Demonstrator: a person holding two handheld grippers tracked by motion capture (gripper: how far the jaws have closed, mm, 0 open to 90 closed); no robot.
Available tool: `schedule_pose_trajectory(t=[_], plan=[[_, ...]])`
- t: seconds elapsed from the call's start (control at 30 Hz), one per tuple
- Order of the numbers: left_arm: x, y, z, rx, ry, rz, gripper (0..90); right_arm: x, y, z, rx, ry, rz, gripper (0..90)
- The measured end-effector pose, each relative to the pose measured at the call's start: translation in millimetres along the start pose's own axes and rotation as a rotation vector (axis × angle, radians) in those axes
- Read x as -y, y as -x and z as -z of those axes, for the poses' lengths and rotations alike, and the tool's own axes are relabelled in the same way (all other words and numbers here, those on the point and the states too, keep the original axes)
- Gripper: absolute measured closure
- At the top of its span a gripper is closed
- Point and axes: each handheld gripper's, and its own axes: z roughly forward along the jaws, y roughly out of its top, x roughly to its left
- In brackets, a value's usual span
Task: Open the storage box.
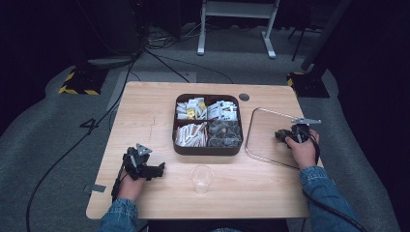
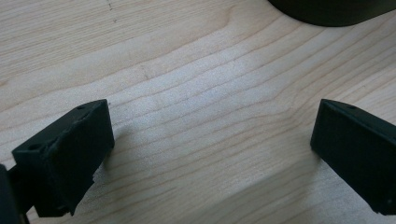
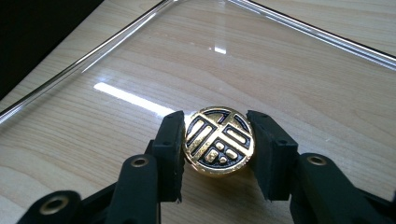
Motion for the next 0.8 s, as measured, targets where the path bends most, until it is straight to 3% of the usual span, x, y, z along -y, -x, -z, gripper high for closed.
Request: schedule_pose_trajectory(t=[0.1, 0.2, 0.37, 0.8], plan=[[-0.1, 0.1, 0.0, 0.001, 0.000, -0.002, 0.0, 0.7, -1.2, -0.2, 0.001, 0.005, -0.008, 56.0], [0.0, 0.2, -0.1, 0.001, 0.000, -0.001, 0.0, 0.7, -2.2, -1.2, -0.050, 0.016, -0.038, 43.4], [-0.1, 0.2, -0.1, 0.001, -0.001, -0.003, 0.0, -3.4, -8.4, 6.1, -0.026, 0.066, -0.019, 34.7], [-0.2, 0.3, -0.2, 0.000, 0.000, -0.003, 0.0, -21.2, -22.1, 27.5, -0.039, 0.151, -0.017, 33.6]])
